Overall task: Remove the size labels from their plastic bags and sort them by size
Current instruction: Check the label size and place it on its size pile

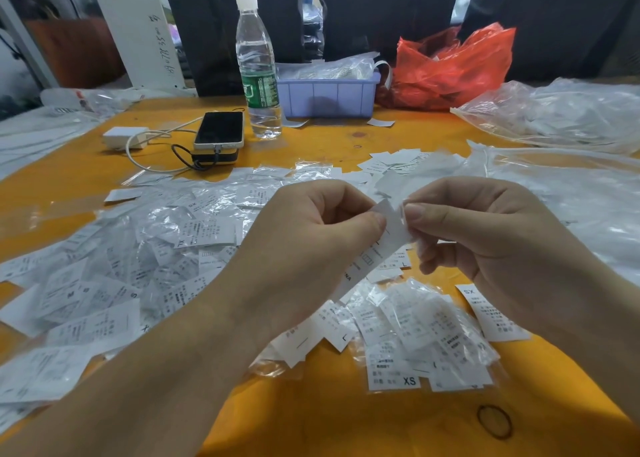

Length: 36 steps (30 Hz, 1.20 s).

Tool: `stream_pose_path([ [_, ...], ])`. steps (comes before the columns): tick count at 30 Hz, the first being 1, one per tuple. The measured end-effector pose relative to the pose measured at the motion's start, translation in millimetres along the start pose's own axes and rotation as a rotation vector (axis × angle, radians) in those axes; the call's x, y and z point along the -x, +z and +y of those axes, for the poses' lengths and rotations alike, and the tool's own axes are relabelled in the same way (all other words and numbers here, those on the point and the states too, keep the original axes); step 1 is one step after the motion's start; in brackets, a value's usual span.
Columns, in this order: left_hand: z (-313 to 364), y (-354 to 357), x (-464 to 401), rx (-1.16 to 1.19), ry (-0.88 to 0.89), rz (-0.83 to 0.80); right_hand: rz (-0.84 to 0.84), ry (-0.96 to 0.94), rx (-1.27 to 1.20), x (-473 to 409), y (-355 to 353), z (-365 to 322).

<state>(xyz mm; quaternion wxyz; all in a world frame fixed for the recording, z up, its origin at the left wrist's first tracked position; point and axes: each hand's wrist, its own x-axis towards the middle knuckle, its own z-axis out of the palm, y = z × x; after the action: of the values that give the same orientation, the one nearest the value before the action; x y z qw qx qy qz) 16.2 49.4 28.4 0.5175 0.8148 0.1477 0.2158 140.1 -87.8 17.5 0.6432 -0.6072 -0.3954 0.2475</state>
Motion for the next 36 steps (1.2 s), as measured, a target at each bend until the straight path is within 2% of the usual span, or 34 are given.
stream_pose_path([
  [4,-1.0,-0.3,-0.7,-0.015,-0.015,0.006,0.080,-0.006,-0.061,-1.1,0.0,-1.5],
  [7,-0.7,0.5,-0.4,-0.017,-0.031,-0.047,0.149,0.013,-0.124,-2.7,-2.3,-2.3],
  [13,1.1,2.5,2.9,-0.050,-0.014,-0.166,0.074,-0.008,-0.048,-1.2,-0.1,-1.8],
  [18,1.1,1.0,2.1,-0.029,-0.031,-0.131,0.009,-0.016,-0.017,-1.3,-2.4,-2.7],
  [24,1.9,1.2,2.6,-0.036,-0.031,-0.098,0.039,-0.040,-0.040,-2.4,-4.3,-2.5],
  [36,2.3,1.4,2.5,-0.050,-0.023,-0.133,0.069,-0.066,-0.038,-3.3,-4.5,1.1],
])
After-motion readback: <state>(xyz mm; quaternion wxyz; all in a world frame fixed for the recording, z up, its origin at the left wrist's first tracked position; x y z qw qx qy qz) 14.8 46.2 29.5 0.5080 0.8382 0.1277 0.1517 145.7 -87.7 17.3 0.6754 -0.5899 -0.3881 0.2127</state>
